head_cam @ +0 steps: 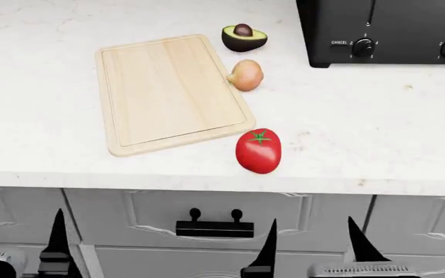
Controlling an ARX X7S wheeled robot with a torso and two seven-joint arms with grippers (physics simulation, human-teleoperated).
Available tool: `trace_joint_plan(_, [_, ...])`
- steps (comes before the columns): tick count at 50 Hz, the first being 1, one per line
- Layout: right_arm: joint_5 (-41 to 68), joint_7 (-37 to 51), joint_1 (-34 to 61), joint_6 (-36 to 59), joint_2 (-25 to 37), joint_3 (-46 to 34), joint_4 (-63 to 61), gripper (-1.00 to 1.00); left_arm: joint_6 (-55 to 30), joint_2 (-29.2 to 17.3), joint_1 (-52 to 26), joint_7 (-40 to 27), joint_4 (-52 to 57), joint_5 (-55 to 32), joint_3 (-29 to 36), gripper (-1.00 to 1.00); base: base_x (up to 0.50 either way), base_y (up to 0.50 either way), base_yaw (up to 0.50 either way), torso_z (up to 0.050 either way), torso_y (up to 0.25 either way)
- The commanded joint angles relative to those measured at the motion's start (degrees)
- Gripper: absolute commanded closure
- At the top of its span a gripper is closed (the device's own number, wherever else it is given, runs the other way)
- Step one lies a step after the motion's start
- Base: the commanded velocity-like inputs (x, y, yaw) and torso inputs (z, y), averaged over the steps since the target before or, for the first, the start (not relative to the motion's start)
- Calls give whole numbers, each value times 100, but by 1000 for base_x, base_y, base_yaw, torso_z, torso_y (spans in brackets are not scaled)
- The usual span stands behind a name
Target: Place the avocado, onion, tomato and bell pepper on the cutting board.
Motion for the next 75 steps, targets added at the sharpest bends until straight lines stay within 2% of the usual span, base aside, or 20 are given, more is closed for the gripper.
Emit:
trace_joint_plan(1, [-84, -146, 636, 1494, 160, 110, -1230, -100, -1828, -187, -733, 178, 1219, -257, -338, -100, 0, 0, 0, 0, 0])
trace_joint_plan(11, [-15, -201, 1629, 2708, 310, 175, -1813, -100, -3419, -540, -1690, 126, 1809, -615, -744, -100, 0, 0, 0, 0, 0])
trace_joint_plan(18, [70, -264, 2224, 3469, 423, 269, -2133, -100, -4607, -765, -2511, 221, 2280, -962, -794, -100, 0, 0, 0, 0, 0])
trace_joint_plan(27, [85, -283, 3400, 4467, 559, 126, -2265, -100, -5247, -877, -3513, 222, 2241, -1106, -758, -100, 0, 0, 0, 0, 0])
trace_joint_plan(31, [156, -347, 3822, 4588, 538, 232, -2200, -100, -5552, -921, -3911, 309, 2203, -1240, -763, -100, 0, 0, 0, 0, 0])
trace_joint_plan(36, [198, -420, 4535, 5078, 661, 259, -2227, -100, -5964, -1107, -4713, 334, 2016, -1297, -504, -100, 0, 0, 0, 0, 0])
trace_joint_plan(40, [207, -451, 4840, 5282, 773, 228, -2213, -100, -6163, -1074, -5258, 347, 1842, -1353, -442, -100, 0, 0, 0, 0, 0])
trace_joint_plan(45, [255, -578, 5716, 5664, 991, 118, -1926, -100, -6248, -1059, -5748, 445, 1453, -1426, -427, -100, 0, 0, 0, 0, 0])
trace_joint_plan(52, [302, -698, 6539, 5590, 1081, 21, -1118, -100, -6514, -1229, -6488, 533, 1092, -1495, -463, -100, 0, 0, 0, 0, 0])
trace_joint_plan(63, [293, -710, 7461, 5704, 1120, -150, -521, -100, -6635, -1373, -6852, 471, 1002, -1579, -344, -100, 113, 0, 0, 0, 0])
trace_joint_plan(75, [284, -714, 7889, 5796, 1215, -230, -370, -100, -6666, -1461, -7033, 403, 946, -1695, -313, -100, 263, 0, 0, 0, 0])
